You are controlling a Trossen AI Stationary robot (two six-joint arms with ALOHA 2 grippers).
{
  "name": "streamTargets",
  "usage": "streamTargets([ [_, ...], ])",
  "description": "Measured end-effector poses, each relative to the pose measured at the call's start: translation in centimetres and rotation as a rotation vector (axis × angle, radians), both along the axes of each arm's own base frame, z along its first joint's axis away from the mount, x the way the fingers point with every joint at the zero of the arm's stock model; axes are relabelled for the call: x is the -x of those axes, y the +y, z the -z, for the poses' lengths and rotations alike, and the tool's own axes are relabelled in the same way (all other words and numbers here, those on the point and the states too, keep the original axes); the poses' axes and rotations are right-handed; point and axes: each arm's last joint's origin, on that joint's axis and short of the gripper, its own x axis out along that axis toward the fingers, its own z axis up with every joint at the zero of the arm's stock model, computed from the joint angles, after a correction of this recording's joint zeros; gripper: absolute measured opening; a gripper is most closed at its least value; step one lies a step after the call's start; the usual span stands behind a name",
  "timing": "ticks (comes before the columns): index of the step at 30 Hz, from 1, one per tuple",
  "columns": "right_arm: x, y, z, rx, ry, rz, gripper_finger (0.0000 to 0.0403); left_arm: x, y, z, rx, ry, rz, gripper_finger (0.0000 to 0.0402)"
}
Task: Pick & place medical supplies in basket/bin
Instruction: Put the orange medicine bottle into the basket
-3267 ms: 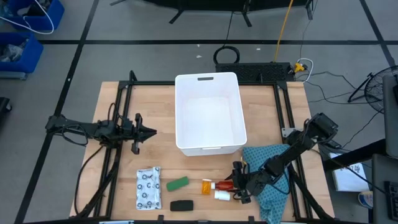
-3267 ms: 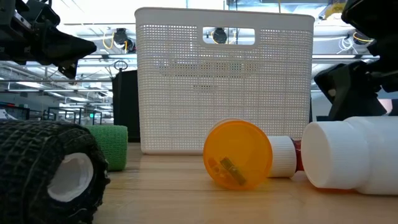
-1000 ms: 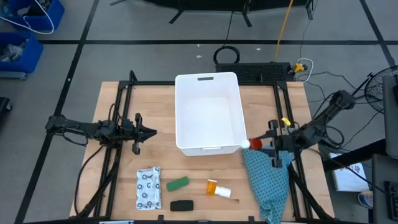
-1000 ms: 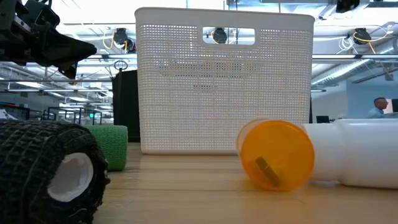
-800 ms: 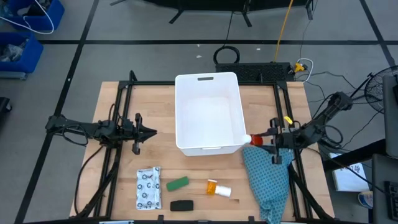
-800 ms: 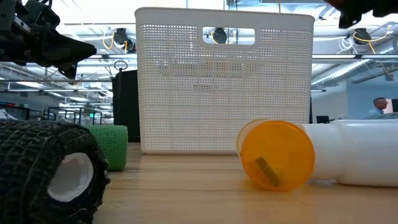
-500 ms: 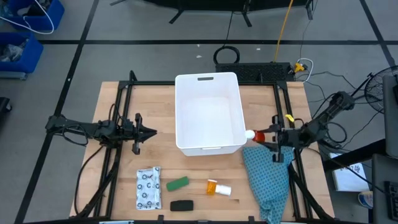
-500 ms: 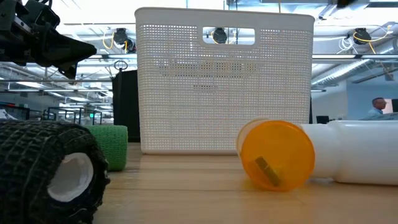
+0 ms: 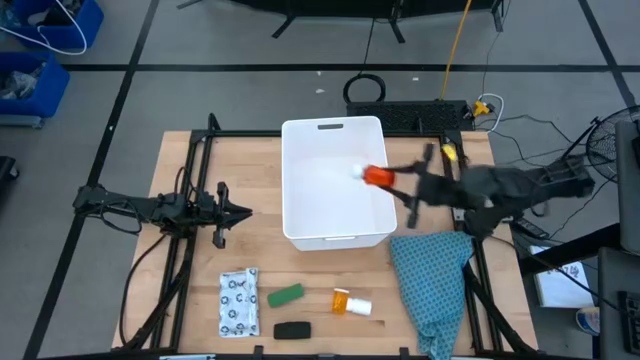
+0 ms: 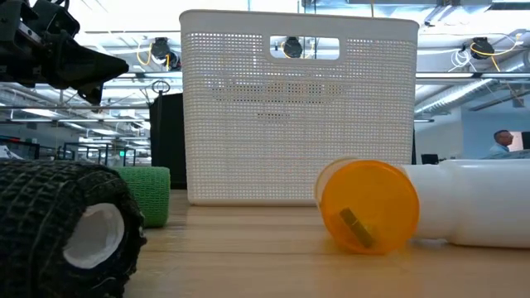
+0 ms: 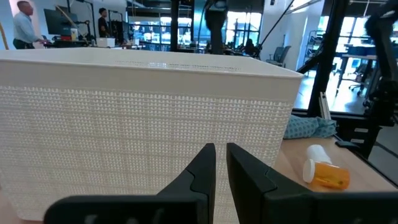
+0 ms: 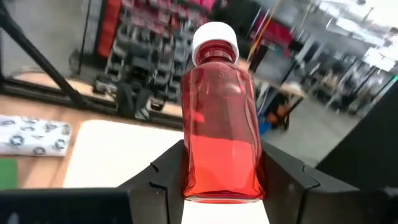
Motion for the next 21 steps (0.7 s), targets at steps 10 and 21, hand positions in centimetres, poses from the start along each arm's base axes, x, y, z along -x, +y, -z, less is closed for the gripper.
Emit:
streamTargets([
  [10,-10.2,-8.4,3.5,-0.017,0.468,0.025,0.0147,0.0,0.0,0.0,0.001,0.0,0.0,0.0042],
  [21,-13.9,-15.8,10.6,0.096,0.719,-0.08,0.0147,0.0,0.0,0.0,0.003,0.001,0.0,0.0042],
])
